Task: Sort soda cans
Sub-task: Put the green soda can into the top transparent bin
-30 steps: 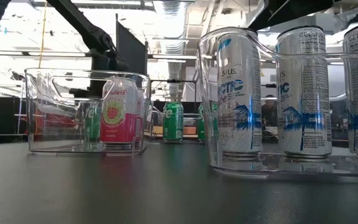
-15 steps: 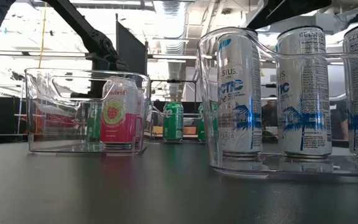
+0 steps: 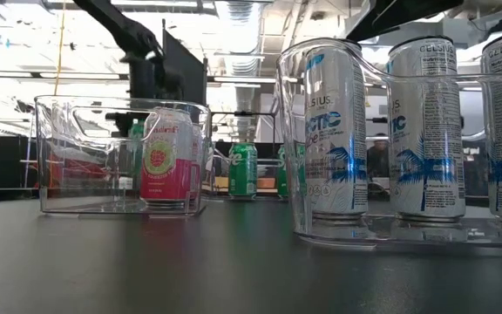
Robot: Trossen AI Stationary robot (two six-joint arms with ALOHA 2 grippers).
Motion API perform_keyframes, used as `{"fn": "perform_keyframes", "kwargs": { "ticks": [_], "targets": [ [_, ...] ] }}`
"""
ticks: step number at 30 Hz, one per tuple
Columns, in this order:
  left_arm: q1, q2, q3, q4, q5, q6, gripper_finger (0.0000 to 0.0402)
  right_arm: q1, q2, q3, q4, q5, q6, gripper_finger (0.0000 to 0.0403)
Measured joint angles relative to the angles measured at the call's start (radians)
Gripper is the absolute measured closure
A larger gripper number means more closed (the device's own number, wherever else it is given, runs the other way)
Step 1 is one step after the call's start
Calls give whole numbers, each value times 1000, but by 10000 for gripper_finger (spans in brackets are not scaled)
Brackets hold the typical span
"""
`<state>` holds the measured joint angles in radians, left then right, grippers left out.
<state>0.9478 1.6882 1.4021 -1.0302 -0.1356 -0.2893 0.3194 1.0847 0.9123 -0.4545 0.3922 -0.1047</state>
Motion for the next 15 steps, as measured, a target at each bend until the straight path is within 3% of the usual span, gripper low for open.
{"fn": "perform_keyframes", "kwargs": {
  "ticks": [7, 15],
  "targets": [
    [-127, -106, 135, -12, 0, 96, 105, 0, 0, 0, 24, 0, 1, 23],
    [-356, -93, 357, 0, 4, 203, 105, 0, 0, 0, 31, 1, 19, 23]
  ]
}}
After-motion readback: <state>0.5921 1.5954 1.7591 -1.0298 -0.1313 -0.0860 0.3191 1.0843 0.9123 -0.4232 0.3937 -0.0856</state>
